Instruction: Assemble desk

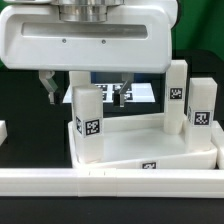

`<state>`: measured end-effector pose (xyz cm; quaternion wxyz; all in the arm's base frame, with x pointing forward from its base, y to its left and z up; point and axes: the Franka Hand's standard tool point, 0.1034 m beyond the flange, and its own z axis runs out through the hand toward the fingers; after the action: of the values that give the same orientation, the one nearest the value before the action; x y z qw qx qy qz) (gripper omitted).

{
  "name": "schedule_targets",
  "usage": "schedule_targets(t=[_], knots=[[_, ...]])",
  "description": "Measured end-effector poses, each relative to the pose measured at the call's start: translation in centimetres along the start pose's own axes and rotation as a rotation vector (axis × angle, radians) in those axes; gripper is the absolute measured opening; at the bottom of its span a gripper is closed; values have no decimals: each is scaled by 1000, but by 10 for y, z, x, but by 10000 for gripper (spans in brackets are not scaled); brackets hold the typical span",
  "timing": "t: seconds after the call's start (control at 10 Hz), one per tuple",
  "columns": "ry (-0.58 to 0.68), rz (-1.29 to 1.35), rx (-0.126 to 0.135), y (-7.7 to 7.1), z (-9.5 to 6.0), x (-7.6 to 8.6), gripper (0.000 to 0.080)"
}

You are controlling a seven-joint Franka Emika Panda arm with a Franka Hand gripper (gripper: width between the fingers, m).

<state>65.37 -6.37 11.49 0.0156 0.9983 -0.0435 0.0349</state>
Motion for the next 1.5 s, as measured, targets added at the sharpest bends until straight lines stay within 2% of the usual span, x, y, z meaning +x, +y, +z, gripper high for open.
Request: schedule_targets(t=[0.6, 0.9, 1.2, 1.3, 1.4, 1.5], knots=[[-2, -391, -5, 4, 0, 0, 649], [-15, -546, -8, 1, 3, -4, 649], [-53, -541, 6, -1, 6, -12, 649], [-61, -528, 10, -3, 4, -11, 615], [-59, -521, 9, -4, 3, -10, 615], [-59, -519, 9, -5, 4, -10, 438]])
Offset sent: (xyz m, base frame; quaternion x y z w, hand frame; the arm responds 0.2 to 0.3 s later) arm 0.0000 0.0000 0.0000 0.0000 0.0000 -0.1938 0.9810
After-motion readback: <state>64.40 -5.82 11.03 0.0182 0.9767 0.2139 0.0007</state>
